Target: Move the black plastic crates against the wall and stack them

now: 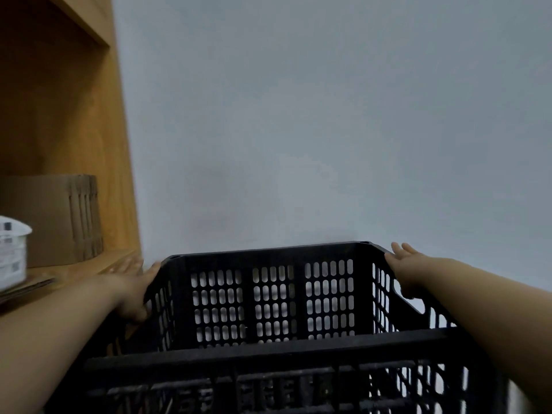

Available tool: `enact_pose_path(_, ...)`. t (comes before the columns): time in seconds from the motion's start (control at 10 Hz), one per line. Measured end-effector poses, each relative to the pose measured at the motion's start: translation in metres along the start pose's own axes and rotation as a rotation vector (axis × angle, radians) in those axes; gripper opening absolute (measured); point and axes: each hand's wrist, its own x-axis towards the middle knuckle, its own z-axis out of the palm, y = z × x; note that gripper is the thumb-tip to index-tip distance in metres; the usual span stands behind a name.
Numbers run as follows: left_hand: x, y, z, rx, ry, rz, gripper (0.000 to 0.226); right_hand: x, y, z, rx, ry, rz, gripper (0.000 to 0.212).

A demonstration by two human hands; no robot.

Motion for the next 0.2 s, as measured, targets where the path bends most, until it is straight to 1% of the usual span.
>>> enact_pose_path(0.1,-0.034,0.0,-0.027,-0.054,-0.076,0.068,0.091,-0.021,0.001,-0.033,0.055,-0.007,-0.06,0.07)
enact_pose_path(0.2,-0.082,-0.008,-0.067,-0.288,-0.025,0.156,0.078,-0.076,0.017,-0.089,0.287,0.116,-0.135,0.07)
